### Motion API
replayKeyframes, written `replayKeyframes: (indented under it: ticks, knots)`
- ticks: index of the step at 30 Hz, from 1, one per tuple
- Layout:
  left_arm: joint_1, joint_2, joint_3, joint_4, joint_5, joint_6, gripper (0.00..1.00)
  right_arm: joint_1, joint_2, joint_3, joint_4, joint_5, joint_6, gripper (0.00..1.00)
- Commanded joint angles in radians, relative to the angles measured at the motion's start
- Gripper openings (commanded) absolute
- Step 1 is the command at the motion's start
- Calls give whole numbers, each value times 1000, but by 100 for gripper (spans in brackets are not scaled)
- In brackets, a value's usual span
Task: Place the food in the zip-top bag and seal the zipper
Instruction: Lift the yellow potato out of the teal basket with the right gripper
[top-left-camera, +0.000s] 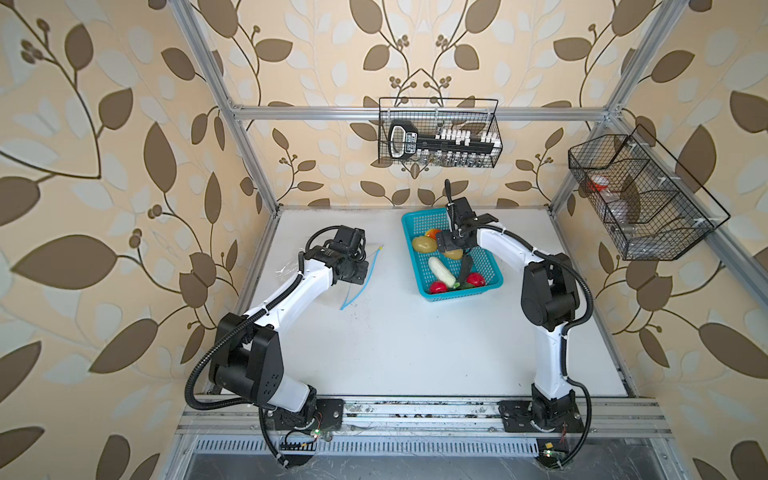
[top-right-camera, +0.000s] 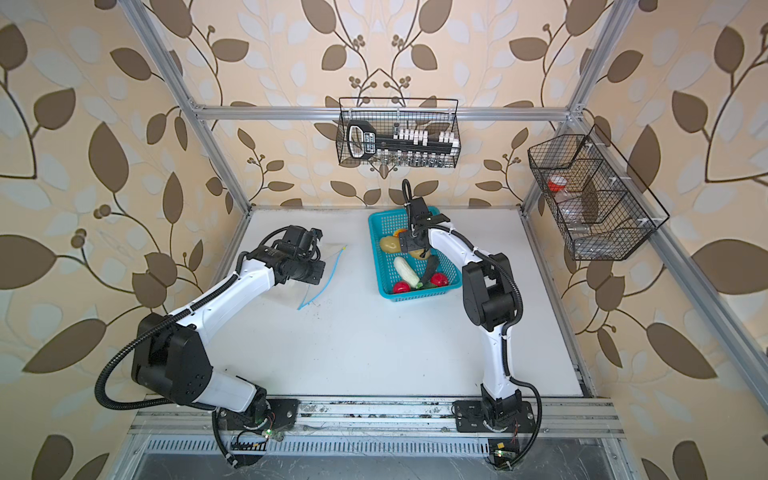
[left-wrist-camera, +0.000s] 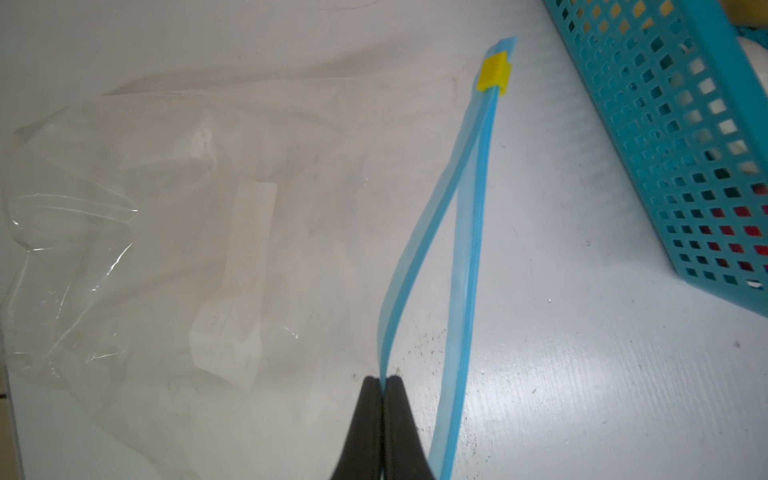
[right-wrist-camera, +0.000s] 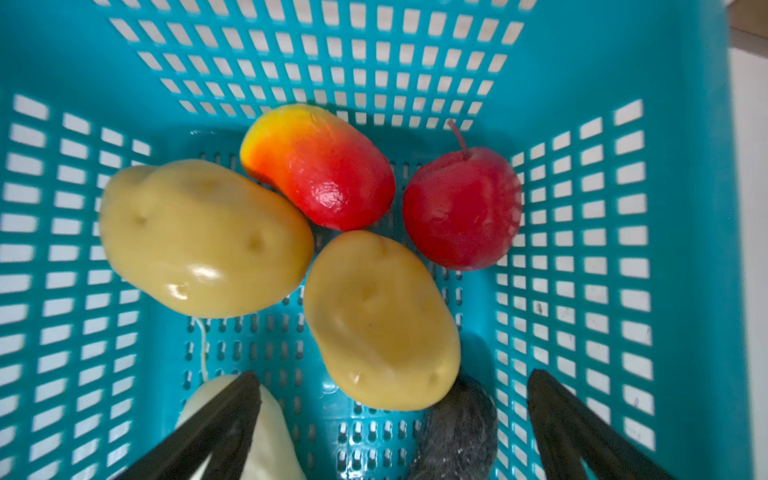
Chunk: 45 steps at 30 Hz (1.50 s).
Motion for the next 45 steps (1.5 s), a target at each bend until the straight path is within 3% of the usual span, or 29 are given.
replayKeyframes:
  ticks: [1, 29, 41, 45]
  knots:
    - [11, -6, 0, -1, 0, -3, 0, -7, 70, 59, -56, 1, -61, 100]
    - [11, 6, -40, 31, -12, -12, 0, 0, 240, 205, -64, 6, -85, 96]
    - [11, 0, -54, 43, -32, -17, 0, -1, 218, 187, -53, -19, -64, 70]
    - [11, 4, -56, 55, -45, -11, 0, -7, 188, 177, -61, -29, -47, 51]
